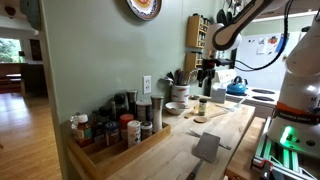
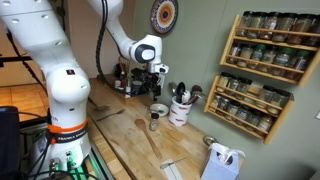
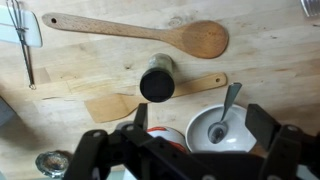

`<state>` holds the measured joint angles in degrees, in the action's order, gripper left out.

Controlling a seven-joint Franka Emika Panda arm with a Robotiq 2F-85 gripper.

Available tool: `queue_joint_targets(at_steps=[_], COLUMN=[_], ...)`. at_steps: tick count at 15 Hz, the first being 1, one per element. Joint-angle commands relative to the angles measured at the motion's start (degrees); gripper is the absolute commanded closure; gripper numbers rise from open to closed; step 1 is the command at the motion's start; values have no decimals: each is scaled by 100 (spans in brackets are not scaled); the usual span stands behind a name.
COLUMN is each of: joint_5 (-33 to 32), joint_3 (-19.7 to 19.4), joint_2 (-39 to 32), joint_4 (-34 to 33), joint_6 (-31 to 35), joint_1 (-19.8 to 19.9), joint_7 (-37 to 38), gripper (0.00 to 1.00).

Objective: Take the lid off the spice bottle and put it on the table

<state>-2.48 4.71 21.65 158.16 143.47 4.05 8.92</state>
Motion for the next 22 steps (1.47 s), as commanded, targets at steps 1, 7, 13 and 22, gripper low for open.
queue_joint_targets(at_steps=[1,7,13,22], joint_5=[-422,-364,-693,-602], joint_3=[-141,-198,-150,-394], joint_2=[-565,-516,-799,-1612], joint_4=[-8,-71,-83,-141], joint_6=[397,276,405,1134], joint_1=[174,79,210,140], joint_7=[-103,-38,146,-153], gripper=[0,0,0,0])
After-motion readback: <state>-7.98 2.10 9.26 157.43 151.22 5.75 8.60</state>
